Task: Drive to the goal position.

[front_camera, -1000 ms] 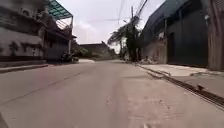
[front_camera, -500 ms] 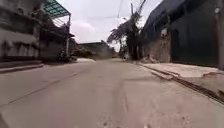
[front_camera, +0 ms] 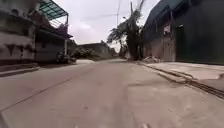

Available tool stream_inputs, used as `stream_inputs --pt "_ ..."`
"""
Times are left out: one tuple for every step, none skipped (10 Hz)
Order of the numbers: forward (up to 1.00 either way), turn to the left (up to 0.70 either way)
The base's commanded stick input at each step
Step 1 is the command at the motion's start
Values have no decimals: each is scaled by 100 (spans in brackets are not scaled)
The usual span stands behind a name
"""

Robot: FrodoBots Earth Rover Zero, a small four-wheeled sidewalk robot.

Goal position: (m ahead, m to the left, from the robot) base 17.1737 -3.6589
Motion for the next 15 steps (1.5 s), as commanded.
stream_inputs --pt "100 2" --pt "100 2" --pt "100 2" --pt "100 2" --pt "100 2" --pt "100 2" --pt "100 2" --pt "100 2" --pt "100 2" --pt "100 -28" --pt "100 -9" --pt "100 2" --pt "100 2" --pt "100 2" --pt "100 2"
